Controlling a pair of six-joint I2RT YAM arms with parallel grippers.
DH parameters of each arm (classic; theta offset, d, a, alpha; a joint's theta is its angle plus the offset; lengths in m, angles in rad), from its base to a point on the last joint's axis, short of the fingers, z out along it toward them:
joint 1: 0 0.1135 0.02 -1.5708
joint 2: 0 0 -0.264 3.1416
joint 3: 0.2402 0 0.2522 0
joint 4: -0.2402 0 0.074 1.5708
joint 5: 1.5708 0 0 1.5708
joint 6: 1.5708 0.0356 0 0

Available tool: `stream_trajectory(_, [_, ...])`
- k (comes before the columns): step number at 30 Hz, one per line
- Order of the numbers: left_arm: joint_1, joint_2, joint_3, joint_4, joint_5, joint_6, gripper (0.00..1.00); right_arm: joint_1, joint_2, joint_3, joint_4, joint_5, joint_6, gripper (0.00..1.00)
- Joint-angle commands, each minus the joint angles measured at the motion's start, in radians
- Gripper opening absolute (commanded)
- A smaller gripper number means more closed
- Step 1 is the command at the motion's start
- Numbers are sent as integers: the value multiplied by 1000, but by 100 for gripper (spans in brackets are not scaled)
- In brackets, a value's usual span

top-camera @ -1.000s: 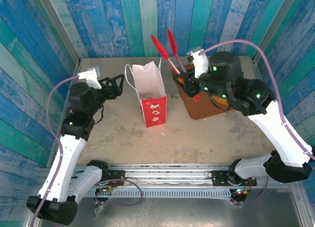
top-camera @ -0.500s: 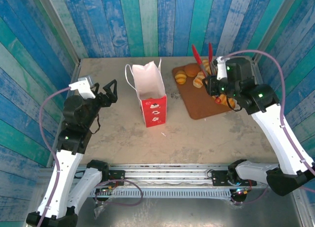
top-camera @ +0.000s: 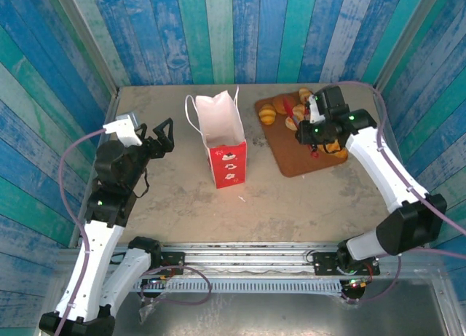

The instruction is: Place the fake bread into the paper bag

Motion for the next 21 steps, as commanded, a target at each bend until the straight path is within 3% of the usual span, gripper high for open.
stream_trajectory(1, [-2,-2,-11,-4,-15,19,94,-13,42,-13,-18,-42,27,43])
stream_trajectory(21, [-2,-34,-18,-42,-24,51,94,-17,220,-160,88,-52,126,41])
